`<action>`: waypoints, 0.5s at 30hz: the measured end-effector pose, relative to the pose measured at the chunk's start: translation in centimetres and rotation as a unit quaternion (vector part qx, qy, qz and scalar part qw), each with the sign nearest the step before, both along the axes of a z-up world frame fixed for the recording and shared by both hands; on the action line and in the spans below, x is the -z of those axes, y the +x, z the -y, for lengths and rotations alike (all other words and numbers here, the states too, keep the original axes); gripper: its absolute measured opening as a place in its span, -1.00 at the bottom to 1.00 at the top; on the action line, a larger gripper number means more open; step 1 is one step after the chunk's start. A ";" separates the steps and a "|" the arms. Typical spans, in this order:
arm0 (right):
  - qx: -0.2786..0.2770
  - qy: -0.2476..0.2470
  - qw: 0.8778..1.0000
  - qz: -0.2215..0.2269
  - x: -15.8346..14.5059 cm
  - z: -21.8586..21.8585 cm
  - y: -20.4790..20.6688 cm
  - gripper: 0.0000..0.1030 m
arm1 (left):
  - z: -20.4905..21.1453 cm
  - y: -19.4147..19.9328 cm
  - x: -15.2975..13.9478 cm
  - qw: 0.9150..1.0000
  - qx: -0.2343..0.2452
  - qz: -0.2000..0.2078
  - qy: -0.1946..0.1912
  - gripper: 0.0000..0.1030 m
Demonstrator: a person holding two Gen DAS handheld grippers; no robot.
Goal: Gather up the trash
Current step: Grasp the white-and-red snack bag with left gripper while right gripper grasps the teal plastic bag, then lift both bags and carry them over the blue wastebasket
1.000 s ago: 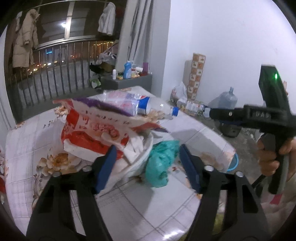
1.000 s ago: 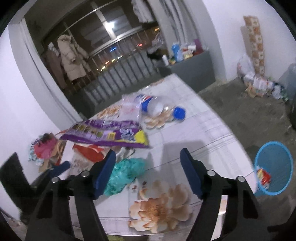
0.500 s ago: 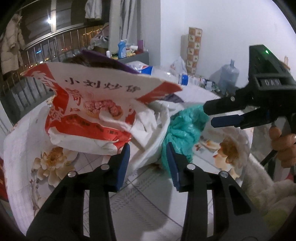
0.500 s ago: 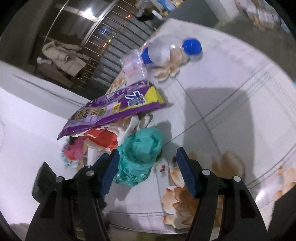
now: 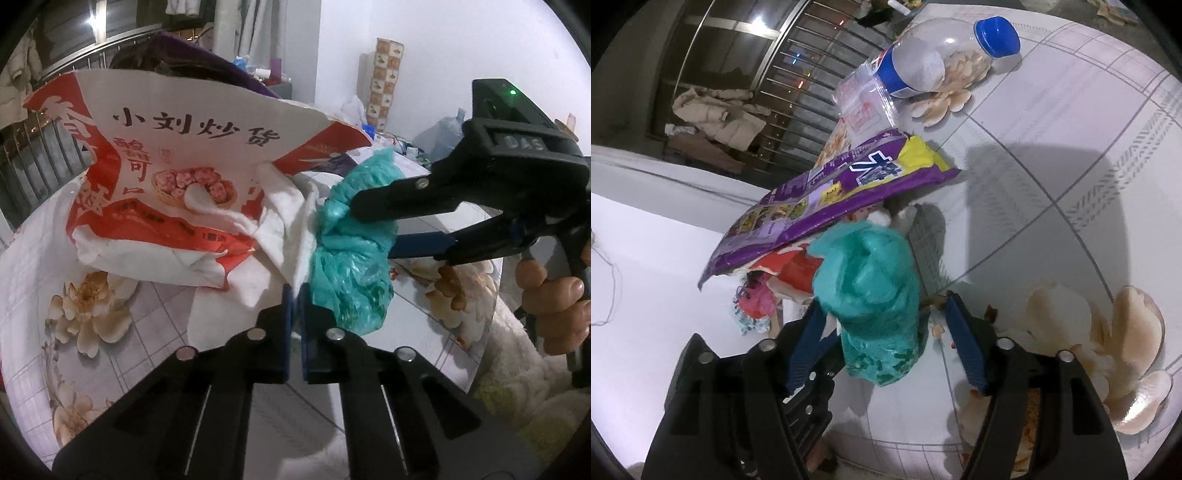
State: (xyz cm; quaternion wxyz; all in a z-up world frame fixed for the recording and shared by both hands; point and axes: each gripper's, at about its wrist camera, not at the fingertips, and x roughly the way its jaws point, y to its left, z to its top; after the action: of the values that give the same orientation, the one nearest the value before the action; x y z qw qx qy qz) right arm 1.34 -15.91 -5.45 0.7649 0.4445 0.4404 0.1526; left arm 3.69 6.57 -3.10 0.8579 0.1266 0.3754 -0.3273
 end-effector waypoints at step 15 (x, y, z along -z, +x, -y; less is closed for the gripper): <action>0.023 0.015 0.999 0.040 -2.3 3.6 -3.2 -0.18 | -1.1 -2.9 -4.5 0.998 0.012 0.020 -0.057 -0.99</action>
State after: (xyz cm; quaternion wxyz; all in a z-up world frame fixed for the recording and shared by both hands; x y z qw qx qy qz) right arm -1.90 -19.52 -3.14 0.7786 0.4598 0.3963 0.1592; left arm 0.83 7.71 1.39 0.8670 0.0887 0.3379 -0.3553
